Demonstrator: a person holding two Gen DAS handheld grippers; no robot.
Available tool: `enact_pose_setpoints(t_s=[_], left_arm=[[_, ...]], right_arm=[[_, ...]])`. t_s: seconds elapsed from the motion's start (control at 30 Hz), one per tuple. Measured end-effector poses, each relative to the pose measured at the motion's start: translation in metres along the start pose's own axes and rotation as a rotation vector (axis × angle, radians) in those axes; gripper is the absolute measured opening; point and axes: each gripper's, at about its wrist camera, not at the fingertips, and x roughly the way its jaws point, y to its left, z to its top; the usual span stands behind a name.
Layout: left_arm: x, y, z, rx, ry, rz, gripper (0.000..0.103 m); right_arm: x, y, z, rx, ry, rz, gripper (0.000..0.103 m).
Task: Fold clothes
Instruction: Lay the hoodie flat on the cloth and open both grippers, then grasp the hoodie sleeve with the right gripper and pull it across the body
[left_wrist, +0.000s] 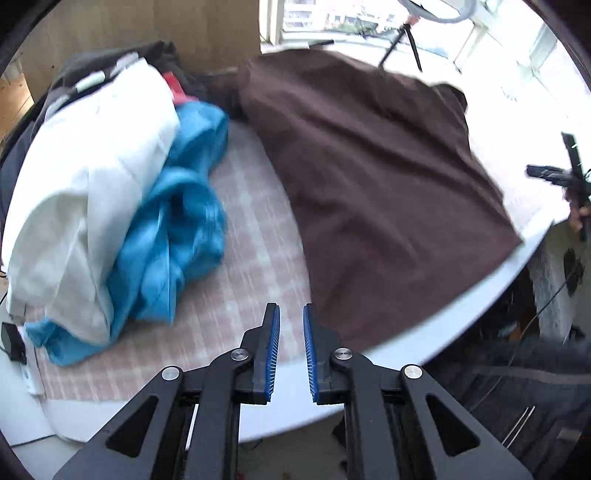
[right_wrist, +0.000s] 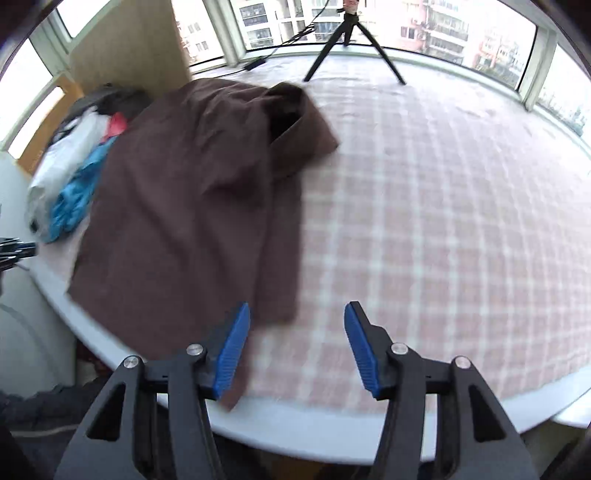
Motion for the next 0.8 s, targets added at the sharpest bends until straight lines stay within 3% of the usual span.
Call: enact_pose_setpoints(t_s=[0.1, 0.2, 0.37, 0.4, 0.47, 0.53, 0.6, 0.67, 0.8], left_arm=[[0.008, -0.018, 0.014, 0.055, 0.019, -0.012, 0.012], [0.019, -0.035, 0.027, 0.101, 0.037, -0.030, 0.013], [0.058, -0.043, 0.045, 0.091, 0.075, -0.054, 0.013], [0.065, -0.044, 0.046, 0.090, 0.087, -0.061, 0.013], [0.082, -0.048, 0.049, 0.091, 0.115, -0.067, 0.012], [0.099, -0.050, 0.051, 0.085, 0.145, -0.087, 0.013], [0.112, -0.049, 0.051, 0.060, 0.166, -0.093, 0.013], [0.118, -0.050, 0.051, 0.044, 0.175, -0.098, 0.013], [0.114, -0.056, 0.053, 0.047, 0.169, -0.104, 0.013]], right_arm=[[0.045, 0.003, 0.024, -0.005, 0.091, 0.008, 0.053], [0.075, 0.020, 0.024, -0.074, 0.162, 0.004, 0.053], [0.092, 0.038, 0.014, -0.144, 0.189, 0.032, 0.050], [0.093, 0.039, 0.013, -0.153, 0.178, 0.037, 0.041], [0.090, 0.037, 0.016, -0.139, 0.167, 0.074, 0.006], [0.080, 0.028, 0.021, -0.095, 0.153, 0.108, 0.006], [0.060, 0.019, 0.029, -0.102, 0.108, 0.089, 0.006], [0.039, 0.001, 0.042, -0.136, 0.078, -0.042, 0.005], [-0.009, -0.085, 0.083, -0.048, -0.004, -0.497, 0.005]])
